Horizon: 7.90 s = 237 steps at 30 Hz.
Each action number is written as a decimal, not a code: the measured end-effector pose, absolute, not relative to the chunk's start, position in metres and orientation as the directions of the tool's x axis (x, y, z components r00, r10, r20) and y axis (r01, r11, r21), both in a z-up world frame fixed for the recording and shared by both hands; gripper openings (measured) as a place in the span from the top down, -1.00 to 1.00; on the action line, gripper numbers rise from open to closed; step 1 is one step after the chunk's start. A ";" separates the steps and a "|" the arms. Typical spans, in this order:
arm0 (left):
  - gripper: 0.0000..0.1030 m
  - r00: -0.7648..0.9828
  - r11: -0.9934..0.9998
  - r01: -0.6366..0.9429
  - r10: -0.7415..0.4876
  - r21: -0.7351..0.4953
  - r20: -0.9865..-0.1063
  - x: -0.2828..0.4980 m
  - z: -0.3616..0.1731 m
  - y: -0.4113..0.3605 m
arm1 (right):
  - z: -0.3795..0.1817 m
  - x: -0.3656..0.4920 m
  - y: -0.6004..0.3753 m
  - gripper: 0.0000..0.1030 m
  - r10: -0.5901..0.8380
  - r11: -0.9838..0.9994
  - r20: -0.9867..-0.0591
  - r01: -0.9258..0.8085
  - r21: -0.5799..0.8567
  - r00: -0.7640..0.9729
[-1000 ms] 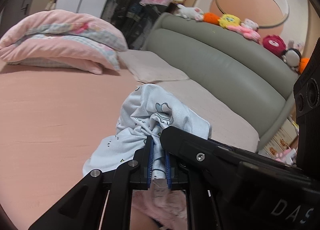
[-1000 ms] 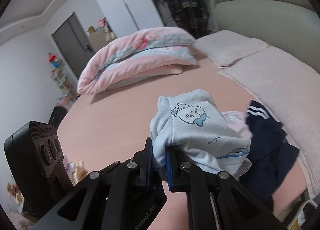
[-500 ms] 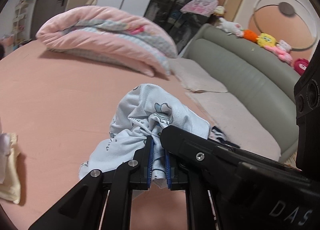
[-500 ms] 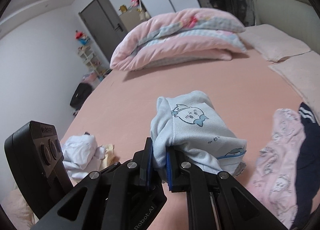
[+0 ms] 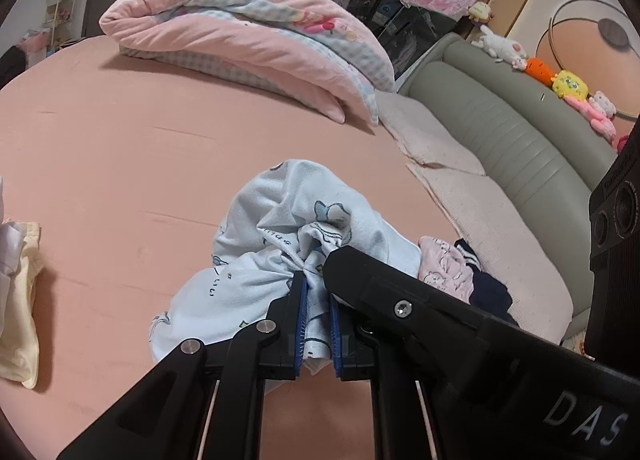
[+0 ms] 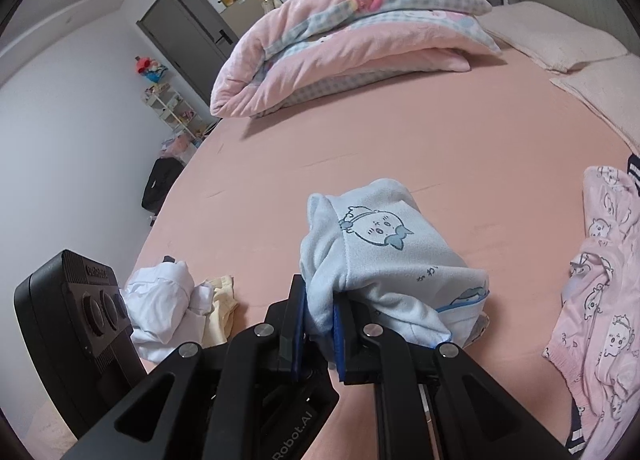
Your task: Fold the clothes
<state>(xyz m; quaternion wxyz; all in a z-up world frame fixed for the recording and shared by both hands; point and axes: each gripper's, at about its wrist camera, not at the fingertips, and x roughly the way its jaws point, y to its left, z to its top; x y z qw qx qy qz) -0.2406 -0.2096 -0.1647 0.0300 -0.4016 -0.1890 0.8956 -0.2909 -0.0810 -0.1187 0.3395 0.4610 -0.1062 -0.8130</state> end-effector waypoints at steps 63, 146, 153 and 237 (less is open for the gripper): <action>-0.61 -0.557 -0.997 0.048 0.020 -0.057 -0.830 -0.193 -0.116 -0.255 | -0.124 -0.252 0.029 -0.47 -0.400 -0.913 -0.828 0.248 0.323 -0.393; 0.19 -0.264 -0.923 -0.149 0.382 -0.354 -0.886 -0.293 -0.209 -0.170 | -0.206 -0.279 -0.042 0.67 -0.640 -0.758 -0.710 0.393 0.521 -0.295; 0.55 -0.290 -0.922 -0.120 0.386 -0.367 -0.875 -0.290 -0.214 -0.183 | -0.208 -0.276 -0.047 0.67 -0.626 -0.763 -0.733 0.402 0.506 -0.266; -0.27 -0.430 -0.950 0.193 0.144 -0.247 -0.891 -0.236 -0.177 -0.297 | -0.200 -0.331 -0.086 0.62 -0.680 -0.721 -0.727 0.268 0.638 -0.098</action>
